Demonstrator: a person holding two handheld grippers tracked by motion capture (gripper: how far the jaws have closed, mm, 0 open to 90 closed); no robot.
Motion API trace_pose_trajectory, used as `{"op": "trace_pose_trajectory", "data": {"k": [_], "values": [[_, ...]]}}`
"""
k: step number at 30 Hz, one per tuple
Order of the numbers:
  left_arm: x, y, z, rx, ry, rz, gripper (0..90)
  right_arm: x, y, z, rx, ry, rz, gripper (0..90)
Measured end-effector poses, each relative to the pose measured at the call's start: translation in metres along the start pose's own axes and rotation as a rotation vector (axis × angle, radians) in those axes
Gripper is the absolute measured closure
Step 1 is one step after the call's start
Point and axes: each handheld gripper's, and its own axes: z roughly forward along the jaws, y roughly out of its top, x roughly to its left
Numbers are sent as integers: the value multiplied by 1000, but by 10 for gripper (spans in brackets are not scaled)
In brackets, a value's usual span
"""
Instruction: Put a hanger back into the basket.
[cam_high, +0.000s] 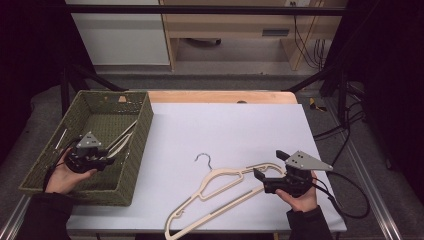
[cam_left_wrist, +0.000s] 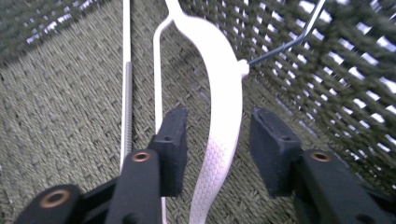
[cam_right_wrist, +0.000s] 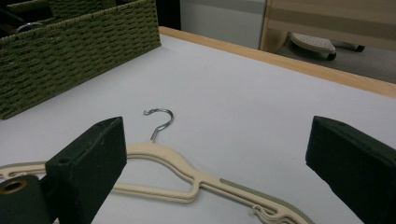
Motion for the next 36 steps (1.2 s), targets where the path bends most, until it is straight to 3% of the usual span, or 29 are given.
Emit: {"op": "trace_pose_trajectory", "data": {"k": [4,12,15,17,19,26,32,36], "values": [[2,3,-10,-70,23,-25,468,0,0,0,0,0,2,58],[-1,13,-43,-301,41,-118,281,1,1,0,-5,-1,1,57],[-11,19,-52,-399,20,-163,217,2,2,1,-7,4,8,55],[-21,25,-56,-430,29,-151,182,2,3,1,-8,3,6,55],[-35,33,-60,-466,12,-138,144,3,3,2,-8,2,9,55],[-82,47,-57,-539,-75,-115,76,4,3,5,-5,5,17,54],[-119,51,-46,-558,-134,-129,67,4,2,6,1,8,13,53],[-140,49,-36,-555,-173,-112,67,5,1,8,8,3,14,56]]}}
